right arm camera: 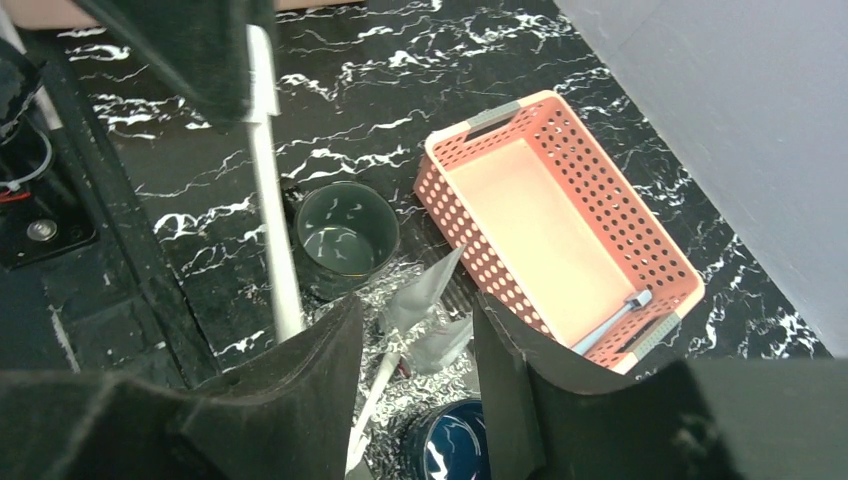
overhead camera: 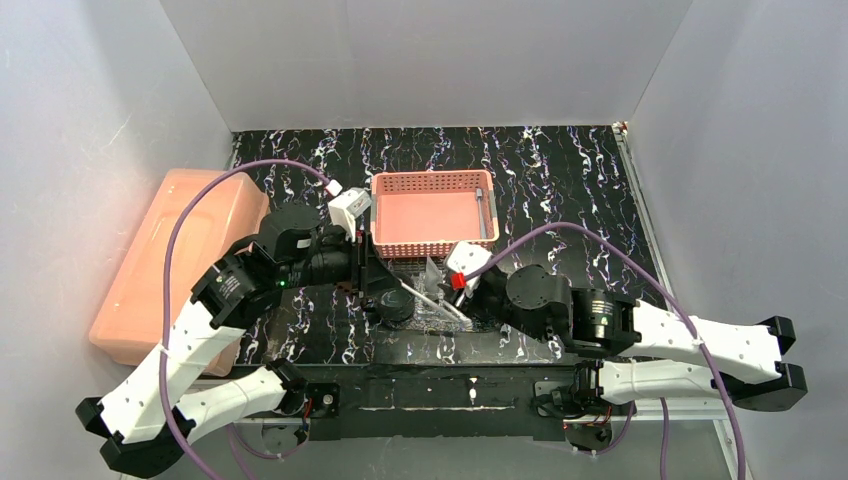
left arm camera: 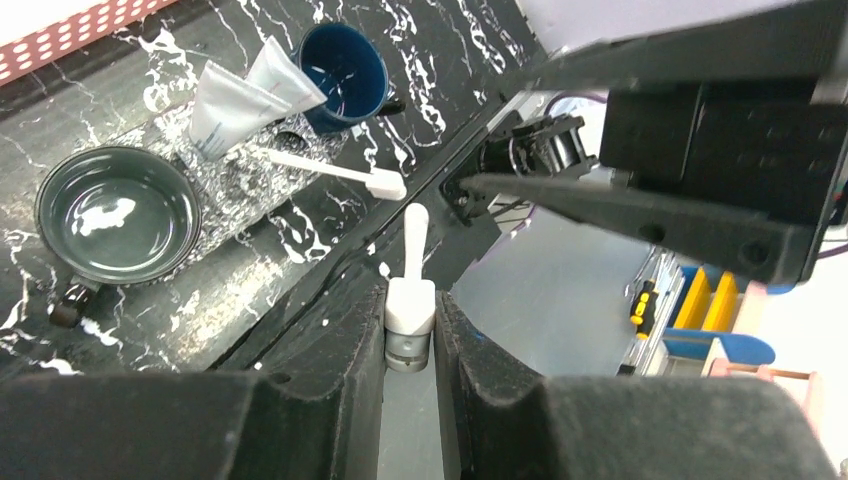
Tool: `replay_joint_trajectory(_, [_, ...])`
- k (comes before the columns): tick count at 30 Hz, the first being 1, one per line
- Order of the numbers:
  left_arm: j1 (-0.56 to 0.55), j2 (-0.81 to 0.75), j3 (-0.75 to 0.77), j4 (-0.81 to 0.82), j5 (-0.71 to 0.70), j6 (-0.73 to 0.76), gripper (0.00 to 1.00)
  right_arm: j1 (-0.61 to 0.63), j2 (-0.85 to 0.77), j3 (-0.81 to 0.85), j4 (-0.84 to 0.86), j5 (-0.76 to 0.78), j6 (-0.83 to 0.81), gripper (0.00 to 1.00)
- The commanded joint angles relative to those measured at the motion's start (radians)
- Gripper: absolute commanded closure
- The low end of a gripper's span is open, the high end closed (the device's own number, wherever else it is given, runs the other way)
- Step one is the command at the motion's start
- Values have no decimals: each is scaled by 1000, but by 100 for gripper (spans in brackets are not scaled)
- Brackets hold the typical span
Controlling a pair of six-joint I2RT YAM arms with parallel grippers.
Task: Prepare toiletry sets of a toothbrush and toothpaste on the tray
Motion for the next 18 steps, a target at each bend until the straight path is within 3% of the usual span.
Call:
replay_joint_trajectory(1, [4,-21,76,-127,11,103,100,4,-34,18,56,83,-1,47])
replay_joint_trajectory(13, [1,10,111,-224,-63,193,100,4,32,18,69,232,-5,45])
replay_joint_trajectory(18, [-44,27,121,-232,-171,205,100,2,29,14,80,347,38,43])
